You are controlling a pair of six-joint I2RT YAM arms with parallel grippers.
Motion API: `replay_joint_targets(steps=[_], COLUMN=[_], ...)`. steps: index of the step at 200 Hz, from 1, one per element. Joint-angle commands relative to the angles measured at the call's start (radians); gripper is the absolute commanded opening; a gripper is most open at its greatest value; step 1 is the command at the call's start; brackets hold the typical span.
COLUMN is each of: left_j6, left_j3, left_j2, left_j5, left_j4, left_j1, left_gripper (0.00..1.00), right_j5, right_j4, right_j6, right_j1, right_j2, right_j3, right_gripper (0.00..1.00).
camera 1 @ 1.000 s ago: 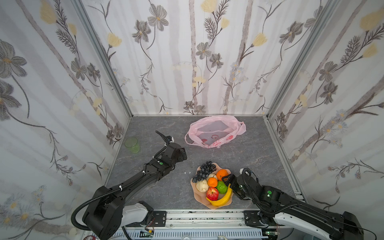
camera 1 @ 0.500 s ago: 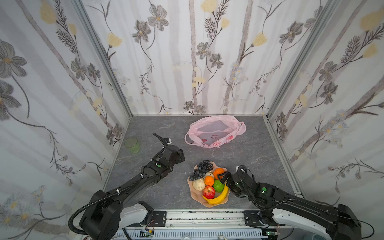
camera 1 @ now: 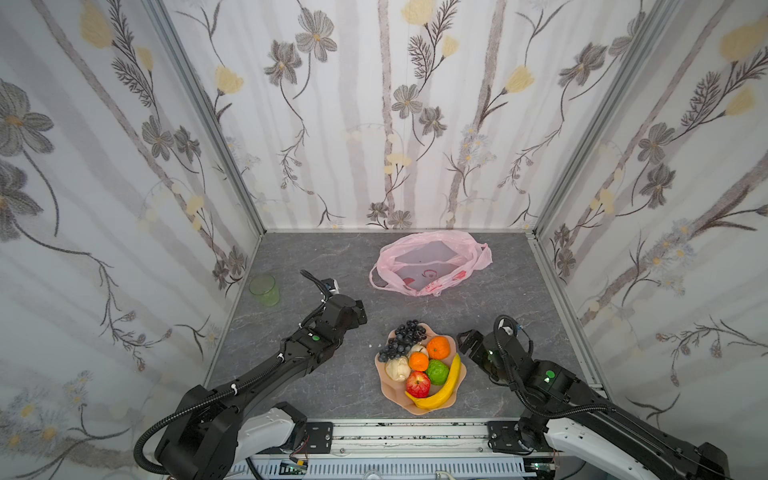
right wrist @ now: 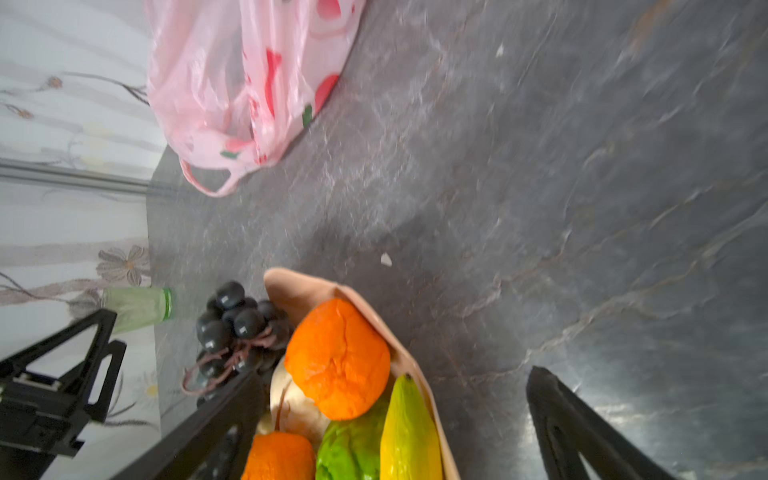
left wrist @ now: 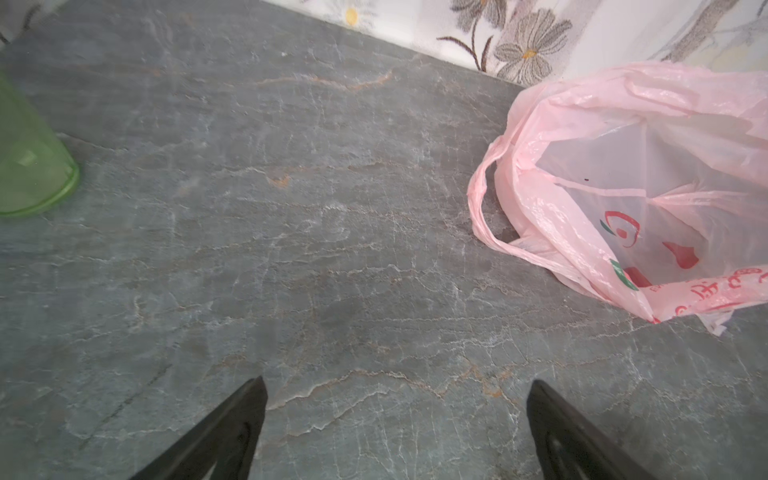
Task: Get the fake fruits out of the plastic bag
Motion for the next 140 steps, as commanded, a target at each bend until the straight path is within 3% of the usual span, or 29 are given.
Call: replay_joint_targets(steps=[1,30,47,66,90,140], left_j6=[0.065,0.180,0.260,0.291,0.303,0.383], left_j3=[-0.022,-0.115,-0.176,-0.179,-0.217,-0.297], left_j2=[-0.030,-0.047,-0.038,-0.005,0.056,0.207], left_j5=[-0.185,-0.427,-0.477,-0.472,-0.470,-0.216], left_j4=[0.127,0.360,0.515,0.544,0.628,0.915], left_j1=[0.002,0.024,0.066,0.141,0.245,0.395], left_gripper=[1.00,1.00,1.00,1.00,1.00,1.00], right_j5=[0.181,0.439,0.460,0.368,0.255,0.032], right_j4=[-0.022,0.196,0.476,0.707,0.905,1.250], right_j6=[-0.279,-0.593,-0.820,-0.960,-1.047,-1.101], right_j1=[-0.085,-0.193,-0.270,-0.376,-0.492,-0.628], right_j2=[0.005,0.036,0.042,0.050,0.101,0.343], right_j3=[0.067,0.063,-0.034,-0.126,-0.214,-0.275], right_gripper=[1.00,1.00,1.00,1.00,1.00,1.00])
